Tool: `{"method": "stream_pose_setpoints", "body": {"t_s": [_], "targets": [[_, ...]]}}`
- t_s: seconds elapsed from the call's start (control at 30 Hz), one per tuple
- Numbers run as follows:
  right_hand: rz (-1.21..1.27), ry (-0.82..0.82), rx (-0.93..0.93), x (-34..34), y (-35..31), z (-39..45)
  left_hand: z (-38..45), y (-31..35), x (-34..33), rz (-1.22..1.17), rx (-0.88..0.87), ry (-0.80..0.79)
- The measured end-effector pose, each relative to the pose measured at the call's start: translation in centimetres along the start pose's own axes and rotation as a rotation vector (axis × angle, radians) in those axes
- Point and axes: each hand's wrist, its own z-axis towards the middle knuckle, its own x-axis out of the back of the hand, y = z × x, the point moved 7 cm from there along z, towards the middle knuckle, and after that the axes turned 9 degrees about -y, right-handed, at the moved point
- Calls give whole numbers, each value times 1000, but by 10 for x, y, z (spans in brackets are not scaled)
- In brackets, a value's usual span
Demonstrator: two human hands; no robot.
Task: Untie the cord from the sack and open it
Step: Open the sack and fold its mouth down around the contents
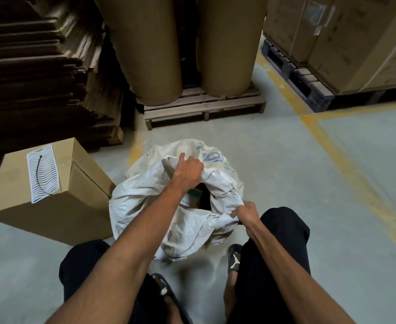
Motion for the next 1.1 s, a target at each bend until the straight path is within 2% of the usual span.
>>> {"method": "stream_pose_setpoints", "body": {"t_s": [0.2, 0.43, 0.5, 0.6, 0.73, 0.9, 1.0, 1.1], "targets": [[10, 7, 28, 2, 1, 1, 14, -7, 5, -282, 51, -41], [-639, 359, 318, -22, -15, -33, 10, -23, -9, -495, 161, -172], [-731, 375, 363, -38, -27, -34, 10, -22, -15, -513, 178, -217], [-721, 309, 317, -61, -48, -18, 8, -19, -16, -499, 175, -232], [-846, 238, 169, -63, -60, 19, 0, -19, -7, -469, 137, -218], [-747, 25, 300, -46, -67, 41, -5, -19, -8, -307, -23, -266], [-639, -47, 287, -40, -67, 58, -3, -4, -10, 26, -168, -41], [-582, -159, 237, -49, -84, 63, -6, 27, -15, 120, -336, 89]]}}
